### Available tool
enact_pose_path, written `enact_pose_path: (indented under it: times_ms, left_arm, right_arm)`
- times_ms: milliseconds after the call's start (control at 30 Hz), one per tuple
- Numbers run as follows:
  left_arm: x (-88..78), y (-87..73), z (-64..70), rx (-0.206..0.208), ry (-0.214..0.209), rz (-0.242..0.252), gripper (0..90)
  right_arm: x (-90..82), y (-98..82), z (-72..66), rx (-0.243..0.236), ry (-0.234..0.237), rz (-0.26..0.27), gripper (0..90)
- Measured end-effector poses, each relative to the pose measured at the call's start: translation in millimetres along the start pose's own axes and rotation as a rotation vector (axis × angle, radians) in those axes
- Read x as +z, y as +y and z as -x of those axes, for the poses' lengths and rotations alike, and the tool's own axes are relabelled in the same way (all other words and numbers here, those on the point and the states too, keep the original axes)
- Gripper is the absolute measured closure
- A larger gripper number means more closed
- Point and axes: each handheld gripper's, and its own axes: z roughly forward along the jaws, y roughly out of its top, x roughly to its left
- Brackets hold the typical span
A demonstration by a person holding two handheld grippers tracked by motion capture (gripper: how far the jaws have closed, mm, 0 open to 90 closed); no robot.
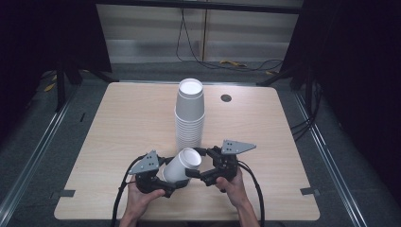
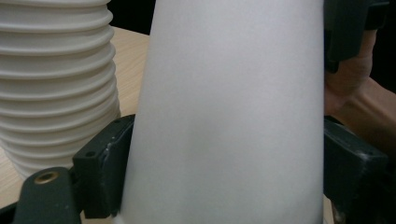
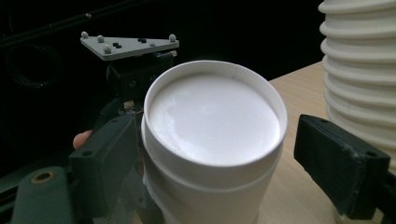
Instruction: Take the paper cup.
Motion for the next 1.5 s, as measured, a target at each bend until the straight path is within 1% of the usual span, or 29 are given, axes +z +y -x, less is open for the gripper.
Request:
enact_pose_path:
  times_ms: [33,133,167,233,267,300,400,467,533,600,633,700,767,833,900,933,967,1000,1067,1100,1133,1167,1233,1300,1333,1367,1400,1467,1500]
  left_arm:
    - [-0.1,-0.1,-0.6,-0.002,0.002,0.000,15.5]
    - [-0.9,0.3,-3.2,0.005,0.016,-0.028,15.5]
    - [-0.6,0.5,-4.3,0.003,0.014,-0.026,15.4]
    - [-0.8,1.1,-5.9,0.003,0.015,-0.028,15.4]
    - [-1.0,1.8,-6.8,0.006,0.024,-0.034,15.4]
    - [-1.0,2.6,-7.6,0.009,0.024,-0.040,15.5]
    - [-1.1,3.9,-10.0,0.018,0.029,-0.056,15.5]
    - [-1.0,3.5,-11.0,0.017,0.035,-0.062,15.5]
    - [-1.4,3.3,-12.1,0.020,0.041,-0.068,15.4]
    - [-1.9,3.6,-13.3,0.017,0.045,-0.072,15.4]
    - [-1.9,3.6,-13.8,0.020,0.043,-0.072,15.5]
    - [-2.2,4.4,-13.9,0.029,0.046,-0.093,15.4]
    - [-1.7,6.4,-13.9,0.053,0.055,-0.124,15.4]
    - [-1.9,8.7,-14.1,0.067,0.055,-0.144,15.4]
    - [-1.2,10.7,-14.5,0.068,0.056,-0.141,15.4]
    - [-0.4,11.1,-15.3,0.071,0.046,-0.152,15.3]
    - [0.9,10.9,-15.5,0.074,0.045,-0.162,15.3]
    - [1.9,10.4,-15.3,0.076,0.049,-0.170,15.2]
    - [3.1,9.2,-15.8,0.084,0.053,-0.198,15.2]
    - [3.7,8.9,-15.8,0.083,0.054,-0.203,15.2]
    - [4.1,8.9,-16.1,0.092,0.059,-0.217,15.2]
    - [4.6,9.3,-16.1,0.096,0.060,-0.230,15.2]
    - [5.1,10.5,-15.3,0.099,0.047,-0.236,15.2]
    - [6.4,13.2,-14.6,0.119,0.049,-0.256,15.2]
    - [7.6,14.8,-13.7,0.121,0.048,-0.267,15.2]
    - [7.7,16.2,-14.5,0.134,0.038,-0.274,15.2]
    - [7.9,17.5,-13.8,0.134,0.038,-0.281,15.3]
    - [8.1,19.9,-13.6,0.154,0.043,-0.289,15.3]
    - [8.5,20.3,-13.2,0.152,0.038,-0.289,15.3]
  right_arm:
    - [-0.8,0.0,0.3,0.003,-0.001,-0.003,13.7]
    - [-3.5,0.1,1.6,0.005,-0.004,-0.006,13.6]
    - [-4.8,0.4,2.0,0.011,0.001,-0.008,13.6]
    - [-6.5,0.8,2.3,0.015,-0.005,-0.015,13.6]
    - [-7.4,0.9,2.6,0.018,-0.003,-0.021,13.6]
    - [-8.4,1.0,3.0,0.020,-0.004,-0.025,13.6]
    - [-11.6,1.3,4.3,0.017,-0.014,-0.038,13.7]
    - [-13.4,1.5,4.7,0.007,-0.027,-0.052,13.7]
    - [-15.0,1.9,4.8,-0.007,-0.039,-0.076,13.6]
    - [-15.6,2.7,5.1,-0.025,-0.064,-0.099,13.6]
    - [-15.5,3.4,5.3,-0.032,-0.075,-0.123,13.7]
    - [-15.9,4.5,4.9,-0.040,-0.085,-0.146,13.6]
    - [-16.4,5.8,5.7,-0.050,-0.084,-0.160,13.5]
    - [-16.9,7.8,5.5,-0.063,-0.098,-0.187,13.5]
    - [-17.2,9.7,5.6,-0.079,-0.101,-0.211,13.5]
    - [-17.5,10.4,5.5,-0.081,-0.103,-0.220,13.5]
    - [-17.6,11.3,6.2,-0.084,-0.098,-0.229,13.5]
    - [-17.5,12.3,6.7,-0.093,-0.096,-0.243,13.5]
    - [-17.7,13.9,7.3,-0.105,-0.107,-0.267,13.5]
    - [-17.7,14.5,8.0,-0.108,-0.103,-0.280,13.6]
    - [-17.7,14.7,8.4,-0.105,-0.101,-0.286,13.5]
    - [-16.9,14.6,8.5,-0.111,-0.096,-0.296,13.6]
    - [-15.0,14.0,8.0,-0.119,-0.089,-0.317,13.6]
    - [-12.4,12.3,8.0,-0.122,-0.083,-0.338,13.6]
    - [-11.6,11.7,8.0,-0.122,-0.087,-0.348,13.6]
    - [-10.9,11.1,8.4,-0.123,-0.089,-0.358,13.6]
    - [-10.9,10.9,8.4,-0.119,-0.086,-0.362,13.7]
    - [-11.0,11.0,7.9,-0.130,-0.087,-0.375,13.7]
    - [-10.8,11.2,7.7,-0.136,-0.089,-0.385,13.6]
